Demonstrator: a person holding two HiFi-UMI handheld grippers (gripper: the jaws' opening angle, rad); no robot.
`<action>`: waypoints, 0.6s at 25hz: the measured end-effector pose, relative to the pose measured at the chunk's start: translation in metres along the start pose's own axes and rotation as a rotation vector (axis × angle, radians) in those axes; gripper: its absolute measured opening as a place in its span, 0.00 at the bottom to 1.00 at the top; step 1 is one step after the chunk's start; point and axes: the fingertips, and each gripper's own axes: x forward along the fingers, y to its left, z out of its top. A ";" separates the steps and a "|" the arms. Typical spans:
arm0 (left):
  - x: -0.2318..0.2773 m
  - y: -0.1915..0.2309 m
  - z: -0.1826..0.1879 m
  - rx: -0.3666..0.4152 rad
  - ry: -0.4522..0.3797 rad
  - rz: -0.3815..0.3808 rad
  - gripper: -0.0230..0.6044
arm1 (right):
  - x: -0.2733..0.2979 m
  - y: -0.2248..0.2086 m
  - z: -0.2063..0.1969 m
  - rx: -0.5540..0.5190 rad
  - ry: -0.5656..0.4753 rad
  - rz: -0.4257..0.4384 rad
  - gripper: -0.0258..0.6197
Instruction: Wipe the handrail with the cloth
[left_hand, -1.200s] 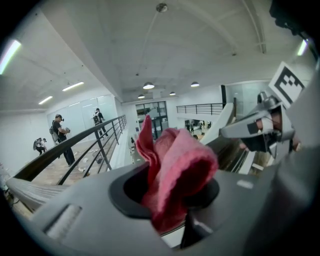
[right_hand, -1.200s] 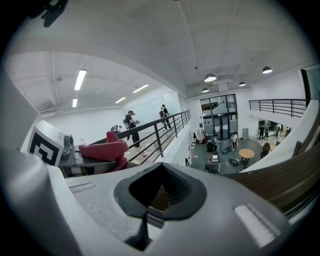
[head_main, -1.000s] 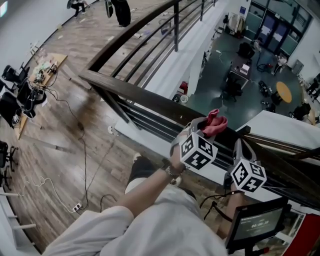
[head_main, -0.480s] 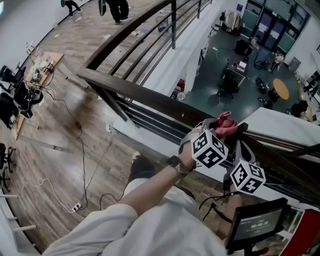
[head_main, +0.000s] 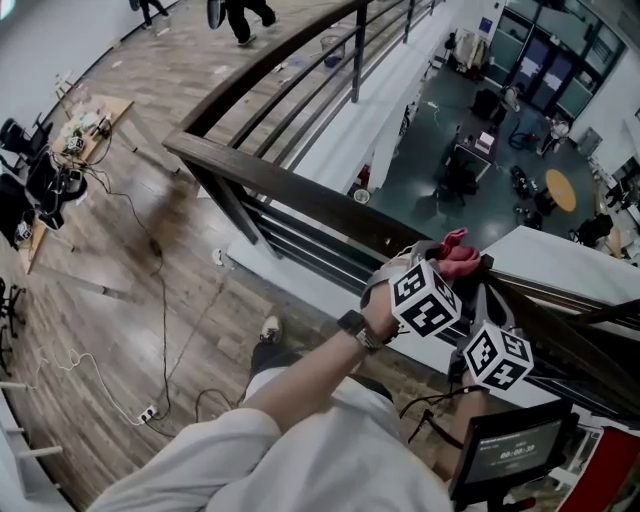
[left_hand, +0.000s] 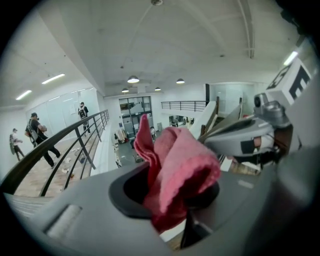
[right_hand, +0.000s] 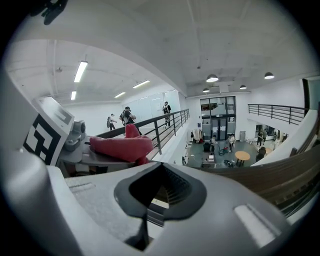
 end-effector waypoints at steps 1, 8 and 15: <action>-0.003 0.006 -0.001 -0.005 0.001 0.000 0.27 | 0.001 0.002 0.001 -0.001 -0.001 -0.003 0.04; -0.021 0.041 -0.019 -0.010 -0.010 0.024 0.27 | 0.017 0.039 0.001 -0.009 0.001 0.011 0.04; -0.039 0.069 -0.033 -0.009 -0.016 0.040 0.27 | 0.033 0.069 0.004 -0.010 -0.002 0.015 0.04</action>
